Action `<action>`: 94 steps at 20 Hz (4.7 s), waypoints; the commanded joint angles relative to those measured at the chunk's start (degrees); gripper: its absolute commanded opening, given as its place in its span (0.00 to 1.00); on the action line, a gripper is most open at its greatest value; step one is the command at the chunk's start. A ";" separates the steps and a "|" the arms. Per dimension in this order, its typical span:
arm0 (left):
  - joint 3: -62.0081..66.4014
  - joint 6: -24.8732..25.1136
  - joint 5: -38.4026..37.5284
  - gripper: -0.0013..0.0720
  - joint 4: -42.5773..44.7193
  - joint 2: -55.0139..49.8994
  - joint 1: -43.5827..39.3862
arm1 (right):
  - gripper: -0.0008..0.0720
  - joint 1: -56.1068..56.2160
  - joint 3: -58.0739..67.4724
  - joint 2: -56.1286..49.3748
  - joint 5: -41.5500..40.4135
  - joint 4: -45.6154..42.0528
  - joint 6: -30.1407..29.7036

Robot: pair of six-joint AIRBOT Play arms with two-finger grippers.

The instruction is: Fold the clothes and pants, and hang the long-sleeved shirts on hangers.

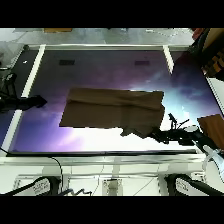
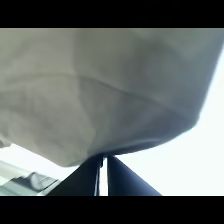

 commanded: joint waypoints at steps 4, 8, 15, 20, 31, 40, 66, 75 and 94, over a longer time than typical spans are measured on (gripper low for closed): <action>-0.24 -1.03 -7.10 0.80 -2.38 -4.04 0.24 | 0.03 1.84 -0.28 4.66 -3.56 -1.20 -5.70; -2.16 -1.01 -11.78 0.80 -2.36 -6.40 0.31 | 0.03 1.84 -0.28 12.63 -0.28 -2.78 -5.62; -13.88 4.22 -9.35 0.80 -5.49 -10.54 1.84 | 0.03 1.84 -0.28 17.66 0.87 -1.97 -4.61; -14.29 8.72 -7.17 0.27 -14.58 -14.38 1.84 | 0.03 1.84 -0.28 17.66 1.31 -1.90 -4.22; -13.77 13.20 -6.34 0.04 -19.32 2.82 1.90 | 0.03 1.84 8.26 24.02 11.96 -8.81 -1.38; -14.16 6.73 -7.17 0.04 -19.12 29.77 1.79 | 0.03 1.84 13.03 47.34 22.53 -15.30 17.46; -28.74 3.48 26.56 0.96 -29.59 7.58 -12.79 | 0.77 1.90 20.83 -2.05 -15.76 -12.31 18.18; -20.61 3.50 -5.35 0.95 -13.53 0.52 4.81 | 0.77 1.86 25.59 -2.05 -4.50 -16.46 14.08; 2.58 10.51 -20.11 0.03 -26.43 -5.51 -9.75 | 0.03 30.27 33.81 -6.84 -20.24 -13.51 15.85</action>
